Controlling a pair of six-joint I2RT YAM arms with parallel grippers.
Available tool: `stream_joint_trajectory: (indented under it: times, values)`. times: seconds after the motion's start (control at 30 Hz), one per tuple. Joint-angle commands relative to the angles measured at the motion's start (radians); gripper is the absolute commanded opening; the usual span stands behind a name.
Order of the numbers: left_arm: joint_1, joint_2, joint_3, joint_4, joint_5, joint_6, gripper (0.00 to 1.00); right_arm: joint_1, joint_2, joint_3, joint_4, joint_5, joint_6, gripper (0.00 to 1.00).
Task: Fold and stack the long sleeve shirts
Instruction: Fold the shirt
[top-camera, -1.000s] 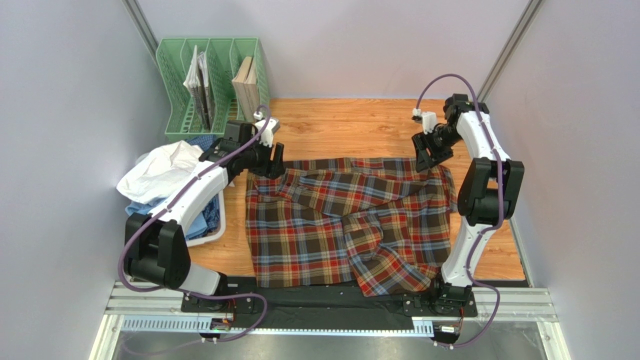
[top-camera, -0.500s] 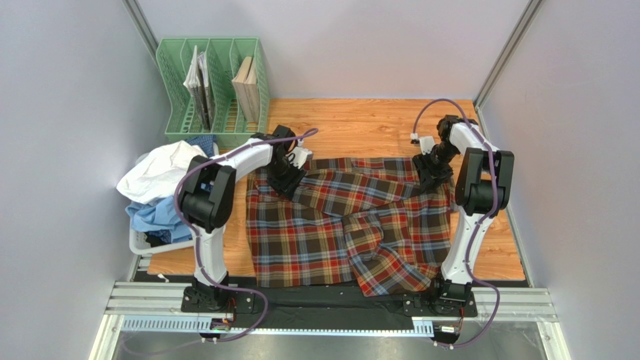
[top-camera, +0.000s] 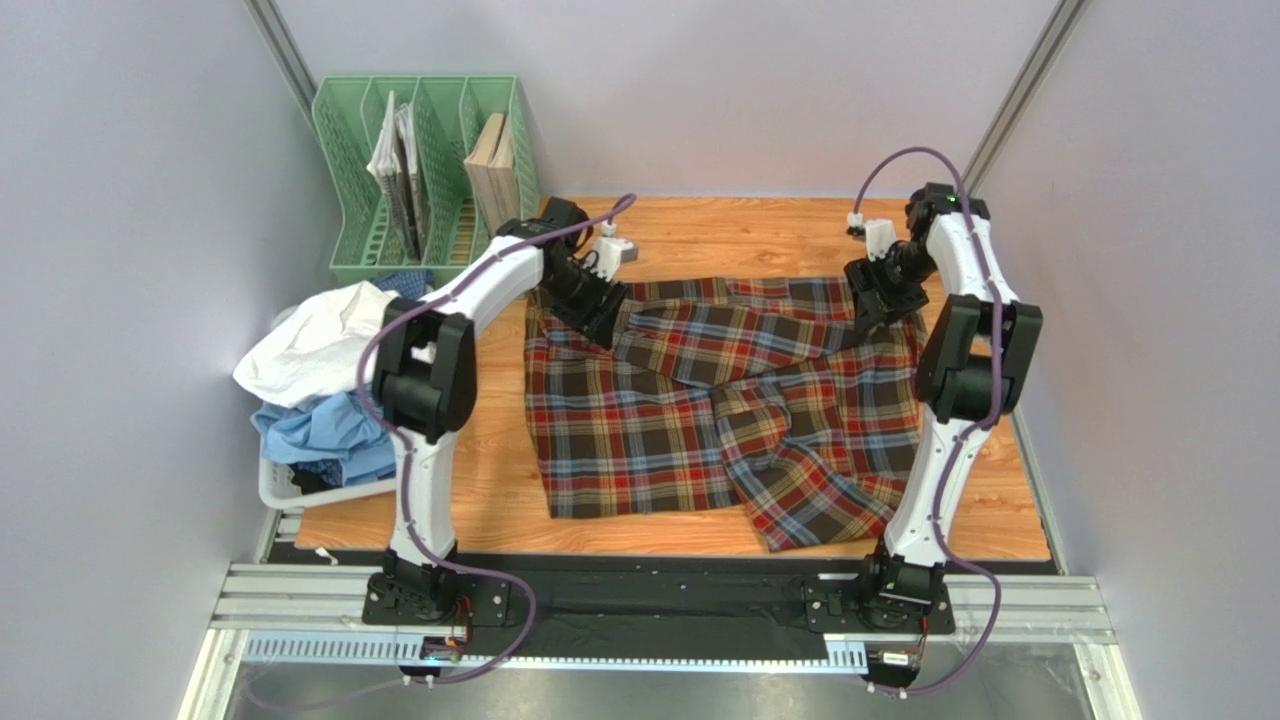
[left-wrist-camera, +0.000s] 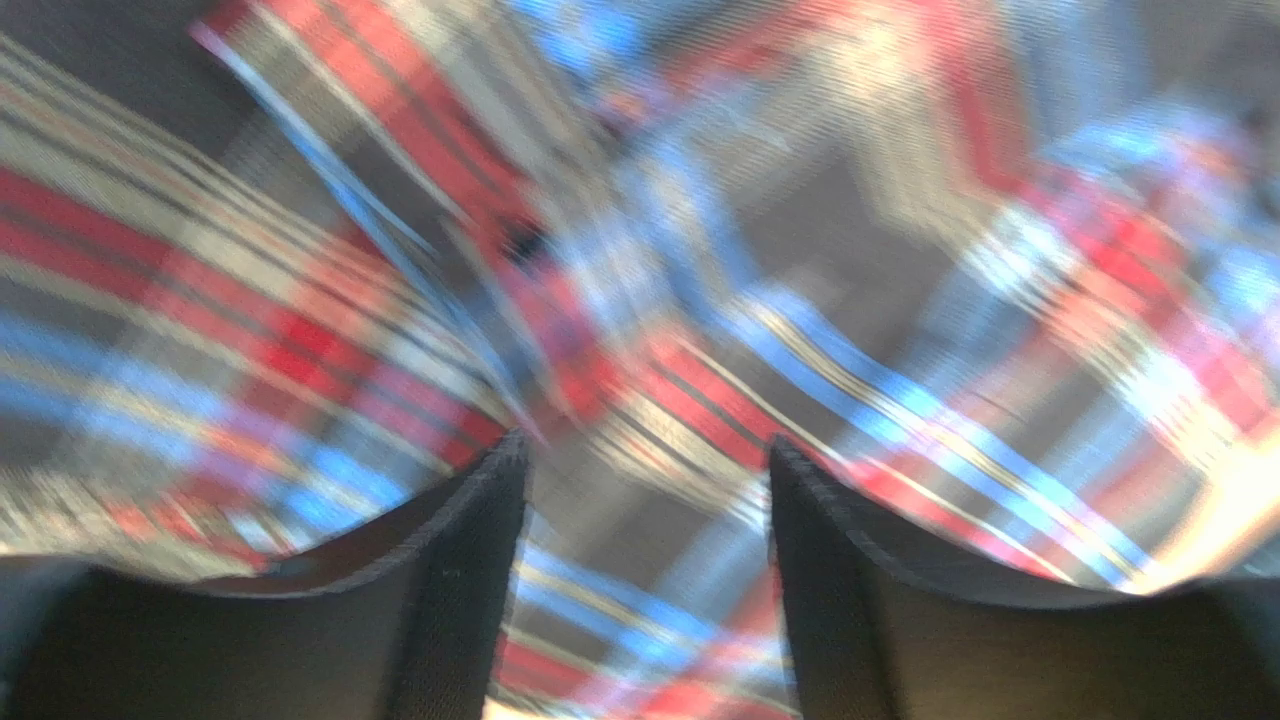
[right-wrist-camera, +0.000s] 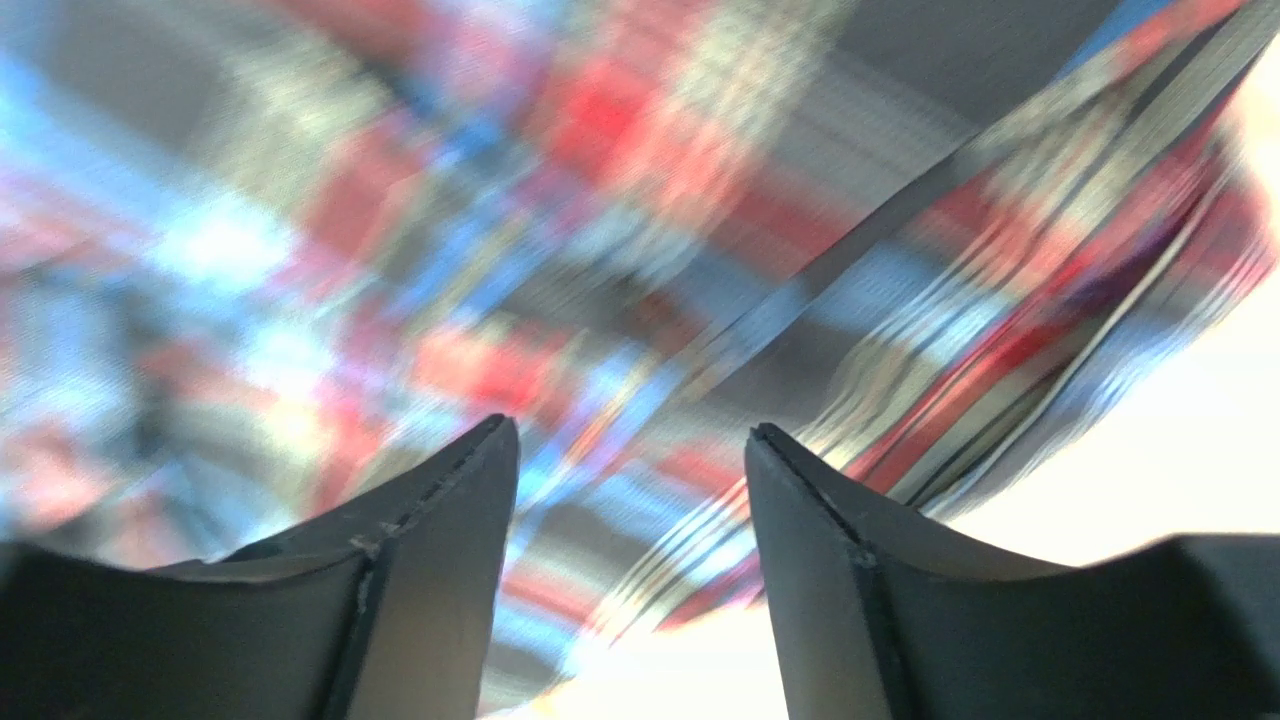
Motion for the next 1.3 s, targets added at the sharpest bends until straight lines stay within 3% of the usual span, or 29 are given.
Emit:
stream_joint_trajectory:
  times: [0.0,0.1,0.23,0.3,0.57,0.83,0.93,0.97,1.03,1.07,1.1,1.27]
  values:
    - [-0.006,-0.356,-0.150,0.112,0.255,0.007,0.70,0.012,-0.295,-0.125,-0.129,-0.271,-0.048,0.66]
    - [-0.022,-0.497,-0.265,0.135,0.301,0.036,0.75,0.066,-0.410,-0.263,-0.163,-0.339,-0.052,0.68]
    - [-0.036,-0.642,-0.438,0.160,0.313,0.030,0.76,0.170,-0.487,-0.524,-0.009,-0.299,0.040,0.69]
    - [-0.036,-0.711,-0.486,0.164,0.322,0.024,0.76,0.242,-0.488,-0.572,0.056,-0.255,0.077,0.72]
    - [-0.056,-0.877,-0.711,0.181,0.303,0.093,0.78,0.336,-0.369,-0.600,0.197,-0.208,0.192,0.82]
    - [-0.073,-0.917,-0.810,0.190,0.209,0.162,0.77,0.374,-0.307,-0.604,0.188,-0.294,0.232,0.71]
    - [-0.073,-0.915,-0.808,0.192,0.210,0.168,0.77,0.373,-0.300,-0.601,0.159,-0.308,0.230,0.60]
    - [-0.073,-0.915,-0.810,0.190,0.213,0.171,0.77,0.371,-0.309,-0.601,0.148,-0.313,0.226,0.44]
    - [-0.076,-0.917,-0.811,0.169,0.236,0.208,0.74,0.362,-0.336,-0.606,0.112,-0.322,0.207,0.27]
    - [-0.081,-0.917,-0.810,0.155,0.244,0.232,0.73,0.357,-0.376,-0.606,0.096,-0.342,0.198,0.05]
    - [-0.088,-0.920,-0.820,0.125,0.238,0.287,0.72,0.347,-0.405,-0.606,0.063,-0.351,0.189,0.00]
    - [-0.242,-1.016,-0.943,0.094,0.149,0.505,0.66,0.229,-0.612,-0.591,-0.060,-0.443,0.074,0.00]
